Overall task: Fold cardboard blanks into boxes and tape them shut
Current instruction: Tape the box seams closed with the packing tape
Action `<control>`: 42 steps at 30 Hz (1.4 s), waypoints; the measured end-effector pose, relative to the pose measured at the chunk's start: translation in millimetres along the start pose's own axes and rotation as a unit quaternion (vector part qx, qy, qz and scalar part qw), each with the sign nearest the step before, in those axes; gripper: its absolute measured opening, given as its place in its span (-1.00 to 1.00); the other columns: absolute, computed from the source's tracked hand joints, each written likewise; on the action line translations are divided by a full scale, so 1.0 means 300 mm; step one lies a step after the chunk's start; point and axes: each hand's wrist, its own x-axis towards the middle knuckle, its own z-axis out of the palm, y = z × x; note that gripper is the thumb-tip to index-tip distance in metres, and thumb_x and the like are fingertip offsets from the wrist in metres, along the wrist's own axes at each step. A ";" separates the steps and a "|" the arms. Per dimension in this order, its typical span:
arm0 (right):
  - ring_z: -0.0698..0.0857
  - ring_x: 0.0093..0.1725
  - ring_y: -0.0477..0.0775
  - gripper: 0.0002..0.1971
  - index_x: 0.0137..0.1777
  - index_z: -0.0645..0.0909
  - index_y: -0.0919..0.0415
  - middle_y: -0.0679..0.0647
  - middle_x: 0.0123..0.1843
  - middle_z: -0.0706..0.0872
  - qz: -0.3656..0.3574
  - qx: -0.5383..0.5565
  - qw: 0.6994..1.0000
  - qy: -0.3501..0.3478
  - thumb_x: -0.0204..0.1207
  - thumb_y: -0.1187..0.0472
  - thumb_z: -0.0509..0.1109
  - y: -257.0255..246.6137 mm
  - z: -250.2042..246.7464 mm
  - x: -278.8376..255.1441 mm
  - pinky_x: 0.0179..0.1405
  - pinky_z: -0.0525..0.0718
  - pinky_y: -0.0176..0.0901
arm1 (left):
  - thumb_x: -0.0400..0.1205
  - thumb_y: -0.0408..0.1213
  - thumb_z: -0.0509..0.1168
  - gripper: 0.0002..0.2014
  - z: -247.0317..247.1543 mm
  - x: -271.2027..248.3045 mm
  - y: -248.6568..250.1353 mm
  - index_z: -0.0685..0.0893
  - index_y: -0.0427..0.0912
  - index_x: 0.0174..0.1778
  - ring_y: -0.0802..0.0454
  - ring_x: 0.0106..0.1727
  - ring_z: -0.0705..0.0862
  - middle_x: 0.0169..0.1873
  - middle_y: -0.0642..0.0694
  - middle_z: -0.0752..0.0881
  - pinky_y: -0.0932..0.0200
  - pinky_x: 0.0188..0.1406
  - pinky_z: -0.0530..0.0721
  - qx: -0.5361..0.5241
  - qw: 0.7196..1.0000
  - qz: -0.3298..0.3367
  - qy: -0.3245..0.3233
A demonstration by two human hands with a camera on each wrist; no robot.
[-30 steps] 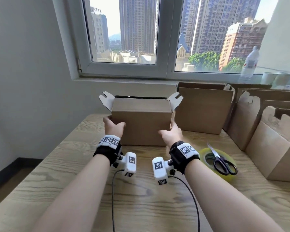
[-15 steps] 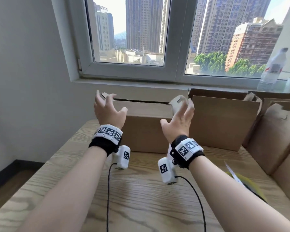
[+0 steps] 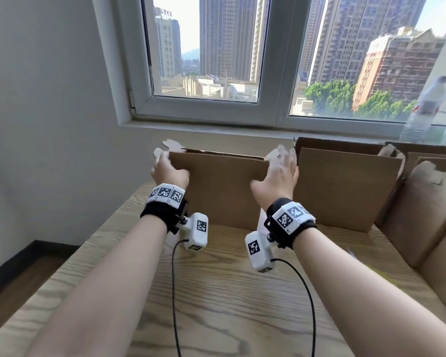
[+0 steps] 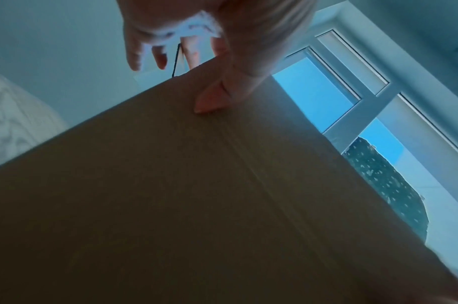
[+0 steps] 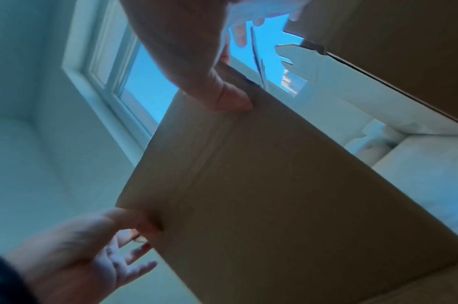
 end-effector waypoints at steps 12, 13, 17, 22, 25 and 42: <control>0.42 0.12 0.09 -0.91 -0.04 0.71 0.02 -0.12 -0.06 0.73 -0.137 -0.044 0.988 0.052 0.53 0.07 0.41 -0.154 0.007 -0.114 0.13 0.34 -0.03 | 0.19 0.49 0.41 0.08 0.016 -0.103 0.122 0.32 -0.07 0.53 -0.18 0.35 0.61 0.42 -0.16 0.57 -0.26 0.23 0.68 -0.125 0.958 -0.109 -0.235; 0.44 0.09 0.08 -0.88 -0.06 0.73 0.03 -0.12 -0.09 0.74 -0.144 -0.033 0.987 0.056 0.53 0.03 0.41 -0.174 0.007 -0.119 0.10 0.39 -0.04 | 0.19 0.33 0.47 -0.07 0.018 -0.103 0.130 0.39 -0.12 0.37 -0.14 0.23 0.66 0.27 -0.13 0.64 -0.21 0.09 0.75 -0.107 0.956 -0.097 -0.257; 0.58 0.09 0.00 -0.78 -0.01 0.79 -0.04 -0.16 -0.05 0.77 -0.146 0.017 0.988 0.049 0.58 -0.10 0.37 -0.212 -0.006 -0.123 0.16 0.49 -0.07 | 0.27 -0.19 0.37 -0.75 -0.005 -0.126 0.180 0.59 -0.22 -0.19 -0.17 -0.12 0.73 -0.22 -0.22 0.70 -0.27 -0.09 0.81 -0.110 0.960 -0.046 -0.252; 0.66 0.05 0.04 -0.72 -0.02 0.80 0.05 -0.04 0.16 0.71 -0.130 0.043 0.985 0.102 0.68 -0.01 0.27 -0.186 -0.055 -0.090 0.23 0.39 -0.01 | 0.35 -0.31 0.30 -0.71 -0.001 -0.131 0.226 0.83 -0.11 -0.09 -0.17 -0.10 0.81 -0.16 -0.14 0.80 -0.12 -0.06 0.82 -0.068 0.984 0.041 -0.161; 0.60 0.19 0.11 -0.82 0.08 0.77 0.06 0.03 0.28 0.62 -0.174 0.012 0.975 0.139 0.54 0.10 0.41 -0.171 -0.060 -0.090 0.25 0.33 -0.01 | 0.45 -0.28 0.29 -0.81 0.003 -0.128 0.279 0.83 -0.01 -0.26 -0.17 -0.09 0.81 -0.11 -0.09 0.84 -0.06 0.02 0.79 -0.019 0.989 0.084 -0.120; 0.28 0.59 0.29 -0.63 0.19 0.60 -0.05 0.15 0.67 0.30 -0.117 -0.057 0.967 -0.218 0.63 -0.28 0.21 -0.063 -0.023 -0.044 0.56 0.27 0.23 | 0.66 -0.46 0.15 -0.42 0.026 -0.166 0.207 0.47 0.22 0.53 -0.26 0.31 0.65 0.30 -0.14 0.71 0.00 0.30 0.59 0.234 0.945 0.185 -0.137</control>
